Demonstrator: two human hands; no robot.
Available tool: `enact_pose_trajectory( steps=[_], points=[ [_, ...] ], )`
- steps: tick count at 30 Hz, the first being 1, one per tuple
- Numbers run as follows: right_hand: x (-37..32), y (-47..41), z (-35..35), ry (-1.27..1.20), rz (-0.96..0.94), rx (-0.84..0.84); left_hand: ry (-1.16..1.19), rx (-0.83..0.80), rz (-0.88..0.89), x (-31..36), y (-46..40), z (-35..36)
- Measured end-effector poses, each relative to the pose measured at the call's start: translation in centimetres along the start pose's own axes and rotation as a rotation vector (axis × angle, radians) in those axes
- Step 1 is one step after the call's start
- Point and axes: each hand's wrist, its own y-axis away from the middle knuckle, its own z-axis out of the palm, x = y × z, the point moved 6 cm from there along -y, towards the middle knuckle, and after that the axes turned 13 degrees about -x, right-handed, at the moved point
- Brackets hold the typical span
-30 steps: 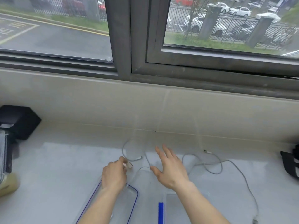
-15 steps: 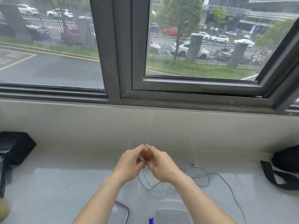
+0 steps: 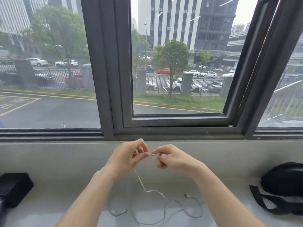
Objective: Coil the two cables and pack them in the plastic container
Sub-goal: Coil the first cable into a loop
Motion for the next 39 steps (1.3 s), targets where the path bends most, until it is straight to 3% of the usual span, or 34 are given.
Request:
enact_pose_trajectory(
  steps=[4,8,10,13,16,22,26,30,37,39],
  points=[
    [-1.1,3.1,-2.0,0.013,-0.035,0.032,0.007,0.039,0.020,3.5,-0.6,-2.3],
    [-2.6,5.8,-2.7,-0.057,-0.118,-0.154,0.081,0.051,0.153,9.1,-1.8,-4.1],
    [-4.2,6.9,-3.3,-0.187,-0.245,-0.213,0.114,0.068,0.203,11.6,-2.4,-4.7],
    [-6.3,8.1,-4.9,-0.447,-0.446,-0.130,0.157,0.098,0.264,14.4,-3.0,-5.2],
    [-7.0,8.9,-5.4,-0.686,-0.474,-0.095,0.194,0.149,0.300,16.3,-3.2,-6.0],
    [-8.0,10.7,-6.1,-0.780,-0.467,-0.161,0.416,0.144,0.323,16.2,-2.9,-6.7],
    [-9.1,11.6,-5.8,-0.812,-0.559,-0.255,0.633,0.092,0.271,15.2,-2.3,-4.6],
    [-10.6,12.4,-8.0,-0.916,-0.743,-0.156,0.740,0.124,0.206,14.2,-1.2,-1.5],
    [-12.1,12.8,-10.8,-0.989,-0.937,0.078,0.313,0.113,0.122,13.7,0.5,2.3],
    [-11.7,12.5,-11.3,-0.895,-0.904,0.251,0.116,0.088,0.115,14.5,1.1,2.0]
  ],
)
